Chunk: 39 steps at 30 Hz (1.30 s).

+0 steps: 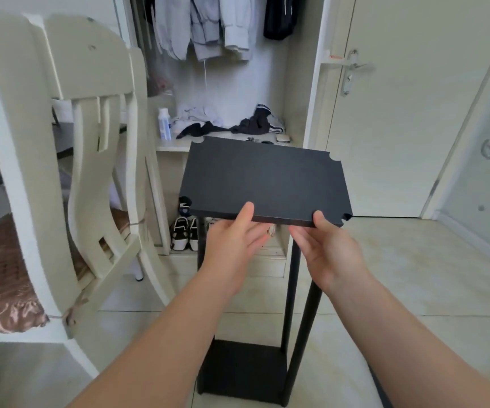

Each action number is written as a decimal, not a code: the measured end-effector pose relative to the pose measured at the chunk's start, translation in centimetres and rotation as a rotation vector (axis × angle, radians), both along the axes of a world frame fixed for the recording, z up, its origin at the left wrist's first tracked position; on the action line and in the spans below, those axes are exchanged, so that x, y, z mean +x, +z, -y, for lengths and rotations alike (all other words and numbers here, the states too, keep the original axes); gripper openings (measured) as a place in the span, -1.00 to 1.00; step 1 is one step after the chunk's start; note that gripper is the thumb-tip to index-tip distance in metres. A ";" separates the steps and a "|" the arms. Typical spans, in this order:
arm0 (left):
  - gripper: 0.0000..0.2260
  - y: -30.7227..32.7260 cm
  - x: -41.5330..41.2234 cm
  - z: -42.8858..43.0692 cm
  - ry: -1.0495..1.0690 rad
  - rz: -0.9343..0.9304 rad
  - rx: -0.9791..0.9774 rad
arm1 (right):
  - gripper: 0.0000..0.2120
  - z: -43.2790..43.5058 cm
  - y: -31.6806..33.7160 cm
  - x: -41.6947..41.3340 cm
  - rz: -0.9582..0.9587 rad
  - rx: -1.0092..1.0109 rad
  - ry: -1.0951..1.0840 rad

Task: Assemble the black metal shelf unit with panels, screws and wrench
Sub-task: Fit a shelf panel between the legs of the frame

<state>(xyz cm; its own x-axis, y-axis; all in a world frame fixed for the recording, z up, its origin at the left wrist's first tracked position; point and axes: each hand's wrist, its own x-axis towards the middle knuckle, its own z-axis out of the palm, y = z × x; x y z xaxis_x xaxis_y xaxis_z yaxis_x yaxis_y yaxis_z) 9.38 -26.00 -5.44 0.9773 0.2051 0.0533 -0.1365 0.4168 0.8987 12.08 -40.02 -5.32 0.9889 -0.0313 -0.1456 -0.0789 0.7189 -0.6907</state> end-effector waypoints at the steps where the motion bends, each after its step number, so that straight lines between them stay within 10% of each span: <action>1: -0.87 -0.3 0.5 0.2 0.012 -0.013 -0.026 | -0.83 0.1 -0.2 0.1 -0.013 -0.007 -0.003; 39: -0.81 -4.4 2.6 -0.5 -0.038 -0.311 -0.206 | -0.86 0.3 -2.8 -0.8 -0.164 -0.249 -0.051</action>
